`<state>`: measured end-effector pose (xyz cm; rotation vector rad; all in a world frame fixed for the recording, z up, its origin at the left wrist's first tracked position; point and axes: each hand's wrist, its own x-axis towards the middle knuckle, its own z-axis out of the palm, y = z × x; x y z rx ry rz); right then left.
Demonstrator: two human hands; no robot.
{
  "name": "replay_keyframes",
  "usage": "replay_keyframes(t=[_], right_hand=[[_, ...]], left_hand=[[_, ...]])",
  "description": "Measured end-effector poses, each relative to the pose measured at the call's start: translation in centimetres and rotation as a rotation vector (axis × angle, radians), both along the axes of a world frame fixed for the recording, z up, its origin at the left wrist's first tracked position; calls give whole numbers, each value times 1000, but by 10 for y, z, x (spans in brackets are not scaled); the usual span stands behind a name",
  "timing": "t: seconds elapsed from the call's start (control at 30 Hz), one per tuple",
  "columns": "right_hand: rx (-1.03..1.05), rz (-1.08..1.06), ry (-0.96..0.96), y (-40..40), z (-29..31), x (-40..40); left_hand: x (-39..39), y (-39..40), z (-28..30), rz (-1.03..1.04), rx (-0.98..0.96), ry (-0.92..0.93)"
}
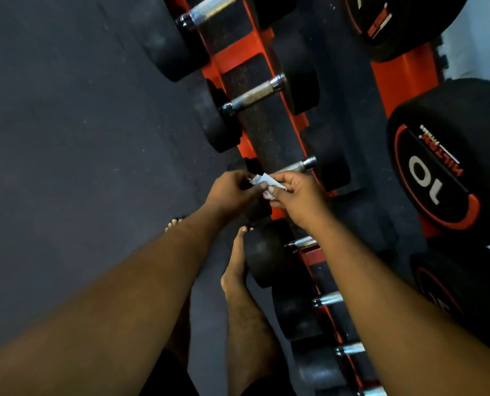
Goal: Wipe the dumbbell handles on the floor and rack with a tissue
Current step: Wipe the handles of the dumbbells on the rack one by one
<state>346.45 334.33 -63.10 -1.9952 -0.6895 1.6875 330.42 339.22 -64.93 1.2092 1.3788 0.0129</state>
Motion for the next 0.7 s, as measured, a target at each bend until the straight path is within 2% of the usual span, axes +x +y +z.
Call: replay_keyframes(t=[0.1, 0.2, 0.33, 0.43, 0.6, 0.7], right_hand=[[0, -4, -17, -8, 1, -3], [1, 5, 29, -10, 9, -6], [-24, 40, -45, -9, 13, -14], [-12, 97, -102, -8, 9, -18], [48, 227, -342, -11, -8, -16], [81, 219, -328, -12, -19, -15]], left_hand=[[-5, -1, -1, -34, -1, 30], [-9, 2, 5, -194, 56, 85], [-16, 8, 15, -315, 88, 97], [-25, 8, 13, -322, 99, 107], [-24, -7, -1, -352, 259, 42], [-17, -23, -16, -312, 315, 49]])
